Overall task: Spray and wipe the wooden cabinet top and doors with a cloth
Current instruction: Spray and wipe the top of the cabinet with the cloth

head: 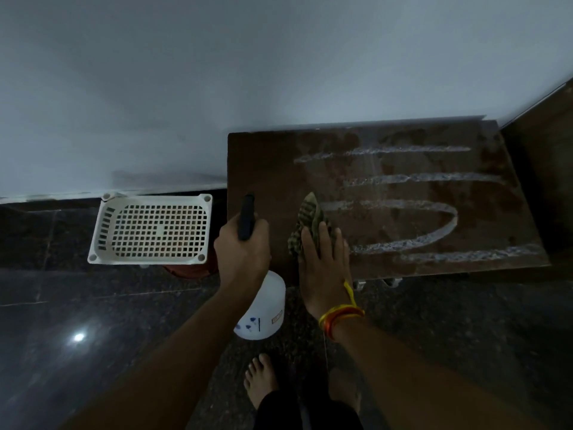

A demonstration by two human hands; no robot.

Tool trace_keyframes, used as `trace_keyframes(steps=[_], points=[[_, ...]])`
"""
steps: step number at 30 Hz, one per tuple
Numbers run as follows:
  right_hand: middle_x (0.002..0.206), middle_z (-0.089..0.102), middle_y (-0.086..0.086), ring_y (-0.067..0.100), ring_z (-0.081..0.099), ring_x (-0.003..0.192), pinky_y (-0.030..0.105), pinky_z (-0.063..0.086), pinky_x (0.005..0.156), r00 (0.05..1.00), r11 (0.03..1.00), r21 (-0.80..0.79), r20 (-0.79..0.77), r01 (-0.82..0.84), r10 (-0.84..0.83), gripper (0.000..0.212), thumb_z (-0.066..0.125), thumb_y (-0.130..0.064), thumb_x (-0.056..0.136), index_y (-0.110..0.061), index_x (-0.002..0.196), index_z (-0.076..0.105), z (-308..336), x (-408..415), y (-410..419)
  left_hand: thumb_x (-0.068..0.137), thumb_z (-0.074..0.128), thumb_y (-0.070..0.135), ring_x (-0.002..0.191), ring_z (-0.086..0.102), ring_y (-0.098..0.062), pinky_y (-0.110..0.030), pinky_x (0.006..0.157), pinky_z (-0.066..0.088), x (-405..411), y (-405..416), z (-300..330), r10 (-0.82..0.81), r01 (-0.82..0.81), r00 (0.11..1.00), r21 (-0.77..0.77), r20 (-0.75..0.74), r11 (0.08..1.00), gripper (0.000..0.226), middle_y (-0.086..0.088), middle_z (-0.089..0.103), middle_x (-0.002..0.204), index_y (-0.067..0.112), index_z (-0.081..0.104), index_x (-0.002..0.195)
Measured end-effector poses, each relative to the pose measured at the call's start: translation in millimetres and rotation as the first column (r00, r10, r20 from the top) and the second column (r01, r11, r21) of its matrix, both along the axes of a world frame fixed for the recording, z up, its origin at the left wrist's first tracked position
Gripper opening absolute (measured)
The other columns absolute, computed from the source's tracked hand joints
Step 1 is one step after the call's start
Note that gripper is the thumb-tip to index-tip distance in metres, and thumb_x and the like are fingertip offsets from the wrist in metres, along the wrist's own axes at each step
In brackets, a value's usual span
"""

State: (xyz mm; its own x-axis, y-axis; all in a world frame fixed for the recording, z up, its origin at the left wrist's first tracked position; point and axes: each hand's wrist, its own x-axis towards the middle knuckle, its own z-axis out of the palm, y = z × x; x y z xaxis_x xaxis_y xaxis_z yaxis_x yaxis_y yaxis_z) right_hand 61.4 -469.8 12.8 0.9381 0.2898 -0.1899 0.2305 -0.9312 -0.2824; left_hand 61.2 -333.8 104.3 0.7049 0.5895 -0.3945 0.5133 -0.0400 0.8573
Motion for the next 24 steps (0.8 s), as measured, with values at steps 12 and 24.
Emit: trace_keyframes(steps=[12, 24], points=[[0.158, 0.014, 0.014, 0.041, 0.005, 0.144, 0.05, 0.001, 0.116, 0.999, 1.0, -0.005, 0.043, 0.017, -0.017, 0.055, 0.039, -0.031, 0.098, -0.02, 0.15, 0.021, -4.9, 55.6, 12.9, 0.091, 0.054, 0.017, 0.052, 0.054, -0.028, -0.043, 0.052, 0.051, 26.1, 1.6, 7.5, 0.0, 0.0, 1.0, 0.013, -0.008, 1.0, 0.024, -0.008, 0.05, 0.056, 0.015, 0.053, 0.067], [0.158, 0.014, 0.013, 0.04, 0.006, 0.144, 0.046, -0.002, 0.115, 1.0, 0.999, -0.047, -0.006, 0.017, -0.017, 0.057, 0.035, -0.035, 0.096, -0.021, 0.15, 0.02, -2.2, 28.6, 2.6, 0.091, 0.056, 0.023, 0.06, 0.058, -0.039, -0.054, 0.058, 0.054, 53.3, -0.7, 19.4, -0.022, 0.018, 0.999, 0.09, 0.048, 0.996, 0.024, -0.01, 0.054, 0.061, 0.018, 0.056, 0.068]])
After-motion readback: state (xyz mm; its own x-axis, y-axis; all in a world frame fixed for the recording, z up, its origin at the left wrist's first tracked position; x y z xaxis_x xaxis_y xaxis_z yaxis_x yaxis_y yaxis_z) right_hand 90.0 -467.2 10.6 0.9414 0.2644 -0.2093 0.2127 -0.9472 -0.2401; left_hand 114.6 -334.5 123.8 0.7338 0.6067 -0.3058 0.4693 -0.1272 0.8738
